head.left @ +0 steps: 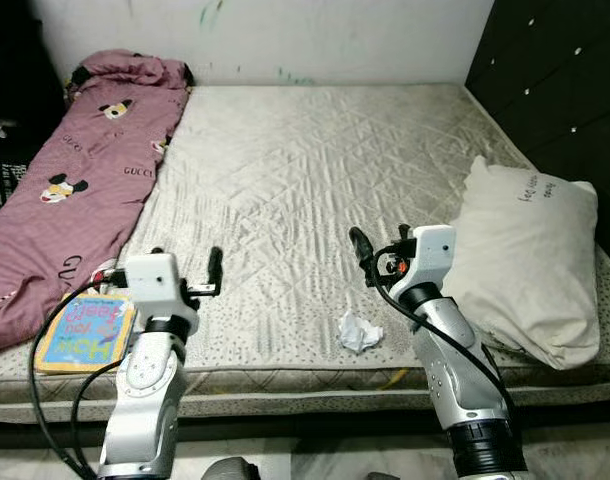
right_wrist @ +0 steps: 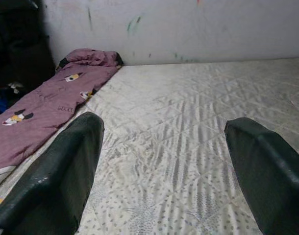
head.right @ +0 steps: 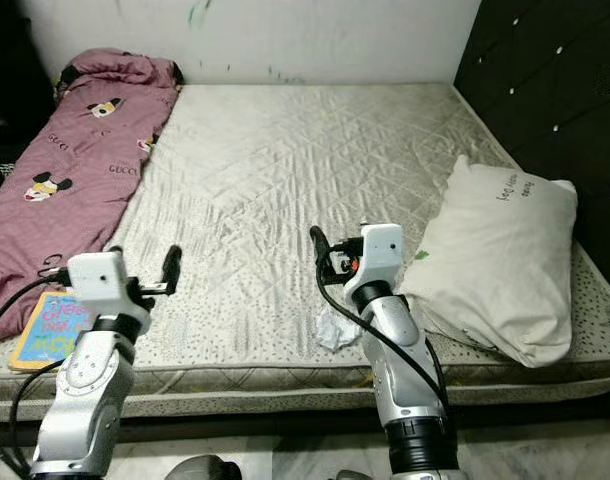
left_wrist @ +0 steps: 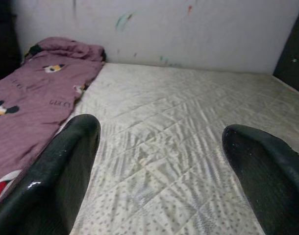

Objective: Clean up the room

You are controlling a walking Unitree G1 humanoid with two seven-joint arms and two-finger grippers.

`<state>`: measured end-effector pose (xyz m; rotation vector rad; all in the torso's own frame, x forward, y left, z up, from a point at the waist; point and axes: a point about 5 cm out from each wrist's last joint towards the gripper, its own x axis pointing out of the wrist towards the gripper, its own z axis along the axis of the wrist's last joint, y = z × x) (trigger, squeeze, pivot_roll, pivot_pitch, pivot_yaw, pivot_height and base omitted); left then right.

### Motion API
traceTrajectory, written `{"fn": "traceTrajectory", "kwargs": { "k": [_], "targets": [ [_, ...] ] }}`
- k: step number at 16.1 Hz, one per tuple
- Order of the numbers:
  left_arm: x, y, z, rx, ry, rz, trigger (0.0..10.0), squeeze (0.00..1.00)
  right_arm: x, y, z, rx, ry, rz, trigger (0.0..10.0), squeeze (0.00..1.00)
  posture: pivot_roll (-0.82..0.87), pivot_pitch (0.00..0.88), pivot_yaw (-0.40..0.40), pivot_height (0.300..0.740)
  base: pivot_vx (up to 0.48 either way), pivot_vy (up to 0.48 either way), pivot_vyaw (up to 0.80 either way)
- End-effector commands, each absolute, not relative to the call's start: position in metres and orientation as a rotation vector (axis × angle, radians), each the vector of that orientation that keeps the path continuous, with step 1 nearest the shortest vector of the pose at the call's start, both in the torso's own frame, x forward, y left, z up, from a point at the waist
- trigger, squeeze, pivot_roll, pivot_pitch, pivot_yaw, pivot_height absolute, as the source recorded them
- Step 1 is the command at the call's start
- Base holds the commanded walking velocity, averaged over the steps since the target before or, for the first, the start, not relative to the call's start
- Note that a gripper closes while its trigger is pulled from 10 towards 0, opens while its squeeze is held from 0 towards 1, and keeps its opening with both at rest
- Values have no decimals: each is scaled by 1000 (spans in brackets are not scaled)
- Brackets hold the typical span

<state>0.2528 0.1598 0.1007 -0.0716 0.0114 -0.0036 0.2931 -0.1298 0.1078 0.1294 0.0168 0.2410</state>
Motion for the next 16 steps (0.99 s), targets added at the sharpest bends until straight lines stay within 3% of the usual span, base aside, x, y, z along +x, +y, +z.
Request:
{"fn": "traceTrajectory", "kwargs": {
  "k": [1, 7, 9, 16],
  "targets": [
    [254, 161, 106, -52, -12, 13, 10000, 0, 297, -130, 110, 137, 14, 230, 10000, 0, -37, 0, 3, 740, 0, 0, 0],
    [256, 149, 113, -30, -44, -46, 10000, 0, 301, -116, 120, 124, -36, 266, 10000, 0, -22, 42, 51, 740, 0, 0, 0],
    [257, 141, 115, -24, -52, -76, 10000, 0, 303, -113, 122, 122, -37, 283, 10000, 0, -30, 15, 25, 740, 0, 0, 0],
    [262, 170, 105, -3, -7, 66, 10000, 0, 301, -127, 105, 181, 30, 202, 10000, 0, -39, 0, 6, 740, 0, 0, 0]
  ]
}}
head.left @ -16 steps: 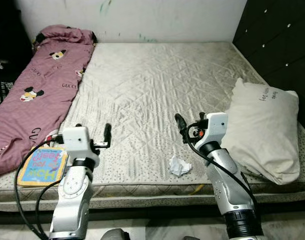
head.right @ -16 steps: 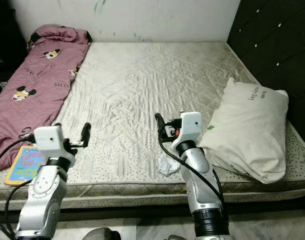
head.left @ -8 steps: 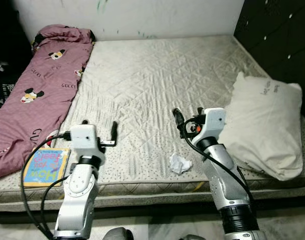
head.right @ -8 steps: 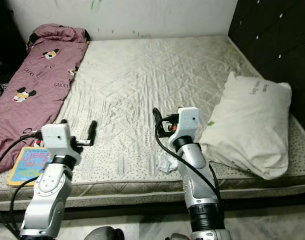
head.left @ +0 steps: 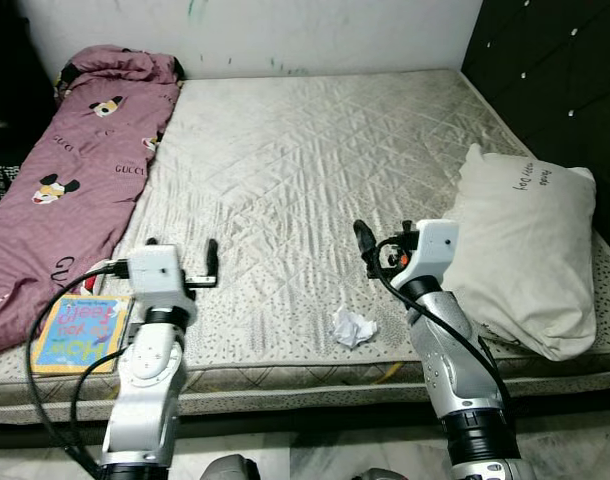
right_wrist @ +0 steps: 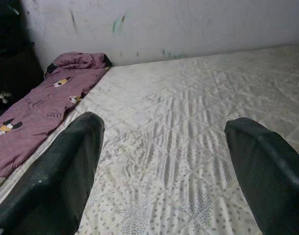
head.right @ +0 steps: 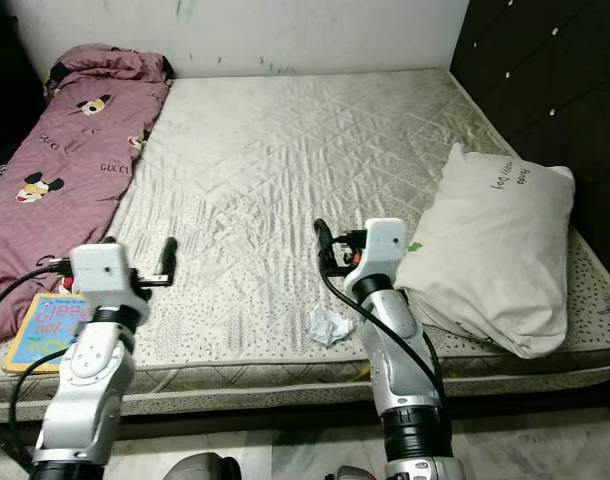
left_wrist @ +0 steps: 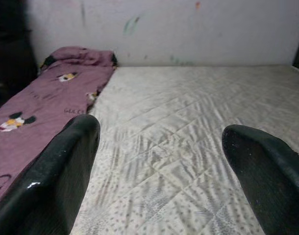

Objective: Clean up the room

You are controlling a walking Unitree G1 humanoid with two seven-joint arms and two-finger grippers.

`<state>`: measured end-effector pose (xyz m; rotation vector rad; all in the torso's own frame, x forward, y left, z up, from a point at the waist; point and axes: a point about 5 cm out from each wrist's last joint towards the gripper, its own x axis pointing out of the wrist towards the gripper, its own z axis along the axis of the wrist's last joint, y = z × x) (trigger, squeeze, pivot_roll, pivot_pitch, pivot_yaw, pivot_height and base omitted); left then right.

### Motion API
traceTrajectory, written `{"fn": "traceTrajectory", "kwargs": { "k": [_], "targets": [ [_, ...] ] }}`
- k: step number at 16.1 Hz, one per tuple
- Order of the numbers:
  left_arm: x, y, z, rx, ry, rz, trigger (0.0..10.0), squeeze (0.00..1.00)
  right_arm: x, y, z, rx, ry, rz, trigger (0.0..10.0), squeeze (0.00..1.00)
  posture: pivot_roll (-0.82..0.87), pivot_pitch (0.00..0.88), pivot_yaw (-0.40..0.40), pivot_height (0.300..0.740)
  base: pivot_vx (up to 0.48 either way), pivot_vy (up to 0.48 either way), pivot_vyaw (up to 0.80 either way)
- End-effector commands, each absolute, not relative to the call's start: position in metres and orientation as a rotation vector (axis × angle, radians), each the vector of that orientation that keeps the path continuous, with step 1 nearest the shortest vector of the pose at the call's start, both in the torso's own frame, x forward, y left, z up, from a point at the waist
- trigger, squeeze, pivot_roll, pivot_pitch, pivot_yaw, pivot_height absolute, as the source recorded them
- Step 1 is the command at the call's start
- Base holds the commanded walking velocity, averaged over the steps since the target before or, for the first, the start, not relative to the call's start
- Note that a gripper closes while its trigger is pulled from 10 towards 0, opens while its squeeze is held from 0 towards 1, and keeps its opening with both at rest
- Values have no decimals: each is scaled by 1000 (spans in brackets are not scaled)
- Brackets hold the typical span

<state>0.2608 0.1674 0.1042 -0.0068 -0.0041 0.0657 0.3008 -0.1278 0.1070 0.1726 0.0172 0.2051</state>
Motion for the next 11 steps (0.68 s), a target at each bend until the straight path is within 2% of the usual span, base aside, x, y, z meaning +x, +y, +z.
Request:
{"fn": "traceTrajectory", "kwargs": {
  "k": [1, 3, 9, 11],
  "targets": [
    [263, 170, 105, -13, -6, 64, 10000, 0, 301, -127, 106, 180, 23, 202, 10000, 0, -41, 0, 6, 740, 0, 0, 0],
    [263, 168, 106, -23, -16, 62, 10000, 0, 301, -128, 108, 184, 20, 199, 10000, 0, -41, 3, 5, 740, 0, 0, 0],
    [262, 170, 105, -30, -12, 88, 10000, 0, 301, -130, 108, 182, 24, 191, 10000, 0, -41, 17, 0, 687, 0, 0, 0],
    [262, 170, 106, -29, -13, 93, 10000, 0, 301, -131, 108, 182, 27, 189, 10000, 0, -43, 23, 0, 658, 0, 0, 0]
  ]
}}
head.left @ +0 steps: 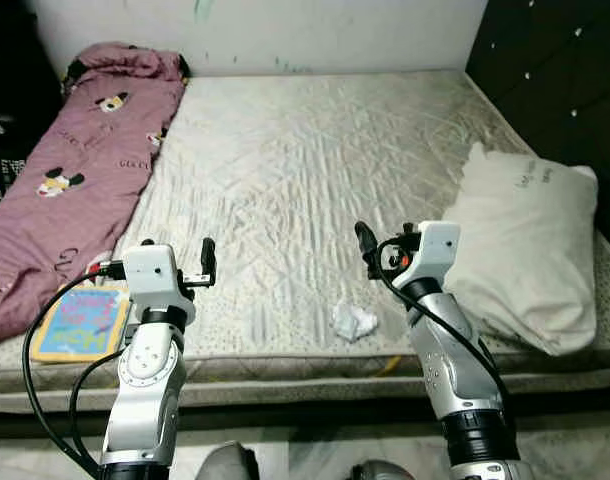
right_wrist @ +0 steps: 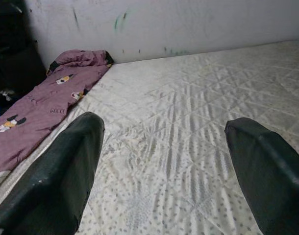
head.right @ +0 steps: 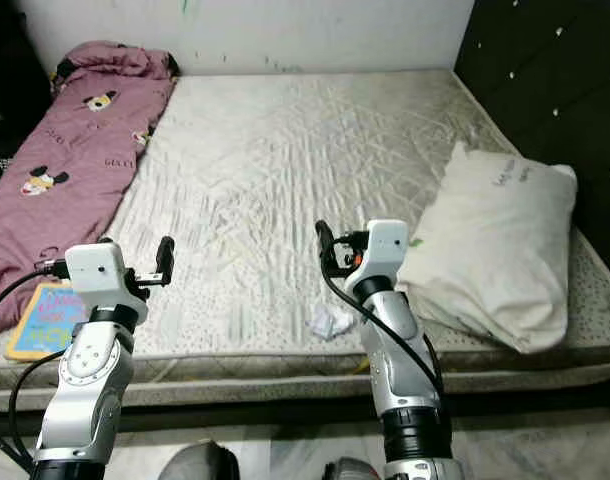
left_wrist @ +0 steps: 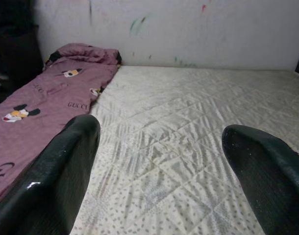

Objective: Clean up the room

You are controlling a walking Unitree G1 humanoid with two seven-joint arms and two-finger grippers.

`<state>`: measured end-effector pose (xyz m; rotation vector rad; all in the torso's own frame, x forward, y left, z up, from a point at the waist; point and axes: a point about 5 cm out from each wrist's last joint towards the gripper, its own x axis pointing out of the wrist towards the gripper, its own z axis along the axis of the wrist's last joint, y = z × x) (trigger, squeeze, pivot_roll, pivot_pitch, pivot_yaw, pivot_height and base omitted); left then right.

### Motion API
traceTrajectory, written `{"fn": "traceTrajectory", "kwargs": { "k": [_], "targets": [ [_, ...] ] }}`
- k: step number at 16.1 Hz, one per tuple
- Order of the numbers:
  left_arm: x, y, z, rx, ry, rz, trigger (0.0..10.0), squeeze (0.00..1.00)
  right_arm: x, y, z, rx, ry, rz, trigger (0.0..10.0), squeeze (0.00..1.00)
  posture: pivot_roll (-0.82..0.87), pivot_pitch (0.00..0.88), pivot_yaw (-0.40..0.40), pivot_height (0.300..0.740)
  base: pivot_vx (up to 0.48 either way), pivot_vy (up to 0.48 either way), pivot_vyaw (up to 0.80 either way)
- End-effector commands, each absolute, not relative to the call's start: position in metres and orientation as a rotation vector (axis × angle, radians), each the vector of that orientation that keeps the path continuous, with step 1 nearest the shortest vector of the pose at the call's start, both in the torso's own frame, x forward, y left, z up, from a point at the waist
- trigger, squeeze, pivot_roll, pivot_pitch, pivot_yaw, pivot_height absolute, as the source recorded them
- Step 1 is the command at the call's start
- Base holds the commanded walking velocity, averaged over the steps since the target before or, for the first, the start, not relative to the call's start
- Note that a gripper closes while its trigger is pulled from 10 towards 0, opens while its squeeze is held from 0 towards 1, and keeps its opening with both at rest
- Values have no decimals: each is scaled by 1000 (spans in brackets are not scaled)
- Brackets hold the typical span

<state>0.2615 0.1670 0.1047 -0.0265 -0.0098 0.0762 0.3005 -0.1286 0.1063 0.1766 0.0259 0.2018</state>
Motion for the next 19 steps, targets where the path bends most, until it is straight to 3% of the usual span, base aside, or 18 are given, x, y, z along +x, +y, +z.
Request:
{"fn": "traceTrajectory", "kwargs": {
  "k": [1, 11, 19],
  "targets": [
    [262, 170, 106, -30, -14, 95, 10000, 0, 301, -131, 108, 182, 27, 189, 10000, 0, -43, 23, 0, 653, 0, 0, 0],
    [261, 185, 104, -60, -5, 247, 10000, 0, 302, -128, 108, 163, 36, 218, 10000, 0, -40, 38, -19, 638, 0, 0, 0],
    [259, 184, 104, -96, -5, 227, 10000, 0, 302, -123, 110, 129, 30, 270, 10000, 0, -40, 50, -31, 638, 0, 0, 148]
  ]
}}
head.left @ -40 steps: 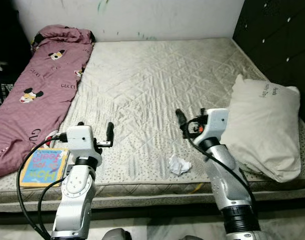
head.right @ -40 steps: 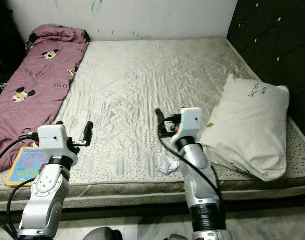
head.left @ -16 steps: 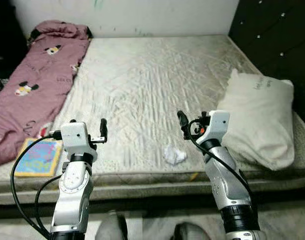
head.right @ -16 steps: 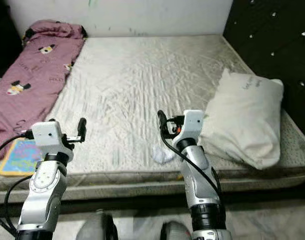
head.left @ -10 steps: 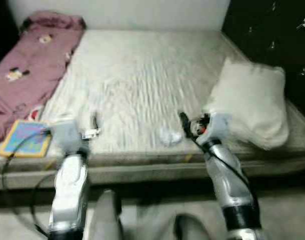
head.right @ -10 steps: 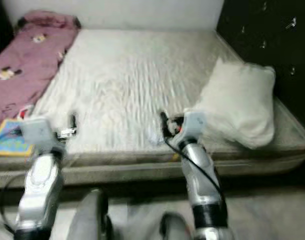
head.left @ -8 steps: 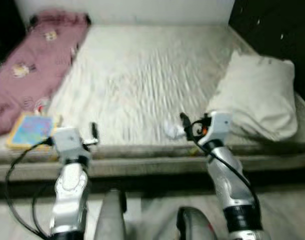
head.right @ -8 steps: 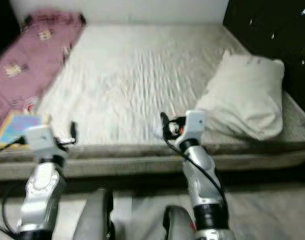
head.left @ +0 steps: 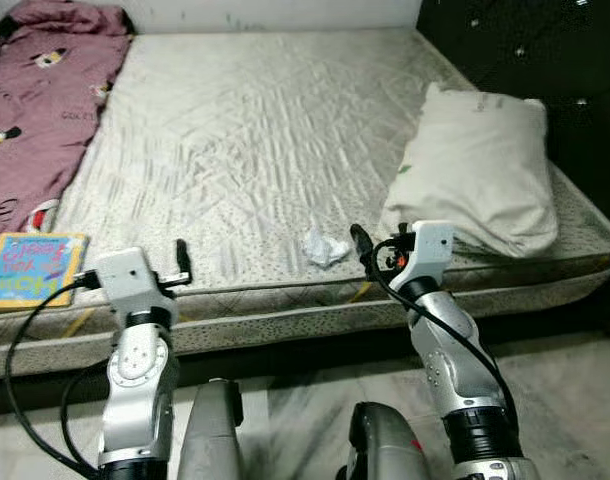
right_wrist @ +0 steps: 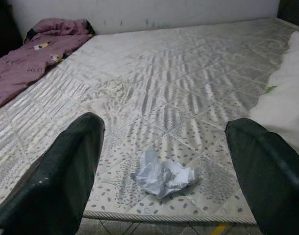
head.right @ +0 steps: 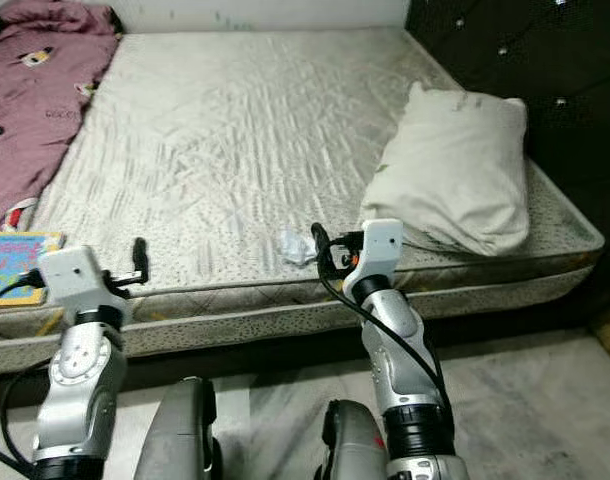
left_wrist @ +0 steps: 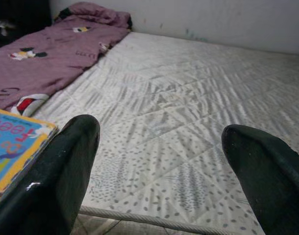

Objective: Clean up the room

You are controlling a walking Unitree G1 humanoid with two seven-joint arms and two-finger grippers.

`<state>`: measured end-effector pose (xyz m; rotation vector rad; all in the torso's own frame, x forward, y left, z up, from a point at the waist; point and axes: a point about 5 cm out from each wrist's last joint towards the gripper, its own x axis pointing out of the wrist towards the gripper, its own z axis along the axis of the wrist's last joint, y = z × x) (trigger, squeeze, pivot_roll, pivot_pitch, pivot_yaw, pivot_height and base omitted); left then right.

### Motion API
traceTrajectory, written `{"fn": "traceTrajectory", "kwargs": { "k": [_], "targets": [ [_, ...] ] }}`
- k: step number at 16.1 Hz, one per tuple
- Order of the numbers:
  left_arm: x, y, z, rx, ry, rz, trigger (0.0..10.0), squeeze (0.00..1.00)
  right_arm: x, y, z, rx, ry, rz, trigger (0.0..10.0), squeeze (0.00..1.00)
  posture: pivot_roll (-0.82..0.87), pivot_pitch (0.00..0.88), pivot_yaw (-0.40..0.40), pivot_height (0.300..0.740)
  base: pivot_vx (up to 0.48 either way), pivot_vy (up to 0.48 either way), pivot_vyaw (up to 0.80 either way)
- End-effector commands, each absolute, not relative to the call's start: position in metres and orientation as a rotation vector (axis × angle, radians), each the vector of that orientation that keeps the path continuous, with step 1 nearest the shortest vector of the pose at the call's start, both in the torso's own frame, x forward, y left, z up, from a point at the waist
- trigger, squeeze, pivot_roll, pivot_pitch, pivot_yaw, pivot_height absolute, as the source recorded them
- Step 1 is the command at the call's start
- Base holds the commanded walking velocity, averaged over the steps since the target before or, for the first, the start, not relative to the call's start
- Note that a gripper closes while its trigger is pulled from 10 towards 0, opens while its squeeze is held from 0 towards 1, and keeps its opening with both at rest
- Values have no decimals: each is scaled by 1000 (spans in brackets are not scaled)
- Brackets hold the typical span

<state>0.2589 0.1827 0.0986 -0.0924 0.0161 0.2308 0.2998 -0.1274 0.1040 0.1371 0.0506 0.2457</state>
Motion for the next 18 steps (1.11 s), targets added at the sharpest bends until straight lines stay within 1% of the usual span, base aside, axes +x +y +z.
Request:
{"fn": "traceTrajectory", "kwargs": {
  "k": [1, 2, 12, 18],
  "targets": [
    [259, 184, 104, -98, -6, 223, 10000, 0, 301, -123, 110, 127, 30, 273, 10000, 0, -40, 50, -31, 638, 0, 0, 756],
    [259, 184, 104, -97, -5, 223, 10000, 0, 301, -123, 110, 127, 30, 273, 10000, 0, -39, 49, -31, 638, 0, 0, 756],
    [260, 180, 104, -117, 2, 209, 10000, 0, 303, -125, 111, 132, 28, 269, 10000, 0, -45, 55, -37, 638, 249, 0, 0],
    [261, 179, 103, -127, 4, 201, 10000, 0, 304, -126, 112, 127, 26, 265, 10000, 0, -48, 57, -39, 638, 425, 0, 0]
  ]
}}
